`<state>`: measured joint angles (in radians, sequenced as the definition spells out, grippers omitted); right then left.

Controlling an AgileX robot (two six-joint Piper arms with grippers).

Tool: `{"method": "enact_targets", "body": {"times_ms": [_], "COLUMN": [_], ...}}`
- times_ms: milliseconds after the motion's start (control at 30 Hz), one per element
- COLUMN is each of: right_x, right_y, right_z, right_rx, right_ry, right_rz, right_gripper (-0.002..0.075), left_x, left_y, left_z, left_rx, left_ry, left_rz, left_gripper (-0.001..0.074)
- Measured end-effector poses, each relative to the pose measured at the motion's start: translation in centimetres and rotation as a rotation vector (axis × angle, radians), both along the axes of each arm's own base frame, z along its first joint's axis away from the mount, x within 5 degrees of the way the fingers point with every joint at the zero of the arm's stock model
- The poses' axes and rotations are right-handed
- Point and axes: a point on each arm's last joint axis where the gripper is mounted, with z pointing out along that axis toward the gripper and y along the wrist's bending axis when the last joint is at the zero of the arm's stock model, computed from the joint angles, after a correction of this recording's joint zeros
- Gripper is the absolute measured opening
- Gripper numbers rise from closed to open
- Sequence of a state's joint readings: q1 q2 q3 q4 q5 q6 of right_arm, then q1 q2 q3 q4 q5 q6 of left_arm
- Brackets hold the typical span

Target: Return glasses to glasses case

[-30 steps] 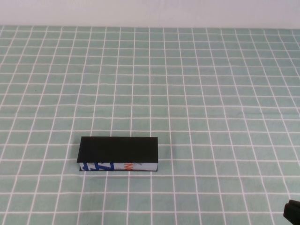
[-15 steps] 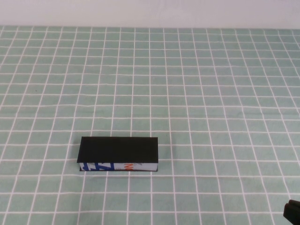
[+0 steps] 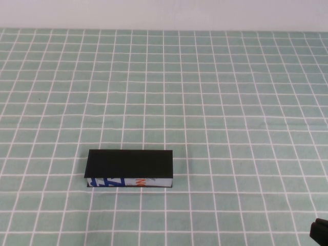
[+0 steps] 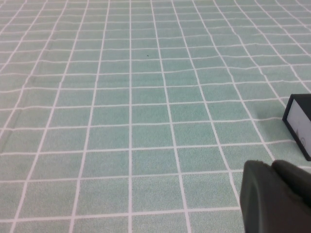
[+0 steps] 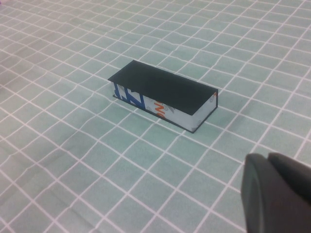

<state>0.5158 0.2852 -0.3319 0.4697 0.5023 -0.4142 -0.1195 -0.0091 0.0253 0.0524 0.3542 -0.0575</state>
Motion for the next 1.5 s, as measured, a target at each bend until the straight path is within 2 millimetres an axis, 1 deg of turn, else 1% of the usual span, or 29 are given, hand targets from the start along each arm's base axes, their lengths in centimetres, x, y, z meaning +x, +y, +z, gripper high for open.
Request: {"method": "enact_targets", "body": {"times_ms": [233, 400, 600, 800, 933, 1100, 1400, 1500], "right_x": [-0.1, -0.2, -1.0, -0.8, 0.0, 0.5, 0.9, 0.8], "right_y": [-0.2, -1.0, -2.0, -2.8, -3.3, -4.0, -4.8, -4.8], "right_z": [0.1, 0.5, 1.0, 1.0, -0.1, -2.5, -7.6, -8.4], "right_rx": [0.009, 0.066, 0.115, 0.035, 0.046, 0.063, 0.044, 0.052], "right_ry": [-0.010, -0.036, -0.116, -0.185, -0.240, -0.283, -0.160, -0.117], "right_rz": [-0.020, -0.140, -0.300, -0.401, -0.475, -0.564, -0.678, -0.688], "right_gripper": [-0.0013, -0.0013, -0.0013, -0.0013, -0.0013, -0.0013, -0.0013, -0.0013], "left_x": [0.0, 0.0, 0.0, 0.0, 0.0, 0.0, 0.0, 0.0], "left_y": [0.0, 0.0, 0.0, 0.0, 0.0, 0.0, 0.0, 0.0], "left_z": [0.0, 0.0, 0.0, 0.0, 0.0, 0.0, 0.0, 0.0], "left_rx": [0.000, 0.000, 0.000, 0.000, 0.000, 0.000, 0.000, 0.000], "left_ry": [-0.002, -0.002, -0.002, -0.002, -0.002, -0.002, -0.002, -0.002], "left_rz": [0.000, 0.000, 0.000, 0.000, 0.000, 0.000, 0.000, 0.000], "left_gripper": [-0.0002, -0.0002, -0.0002, -0.0002, -0.0002, -0.0002, -0.0002, -0.0002]}}
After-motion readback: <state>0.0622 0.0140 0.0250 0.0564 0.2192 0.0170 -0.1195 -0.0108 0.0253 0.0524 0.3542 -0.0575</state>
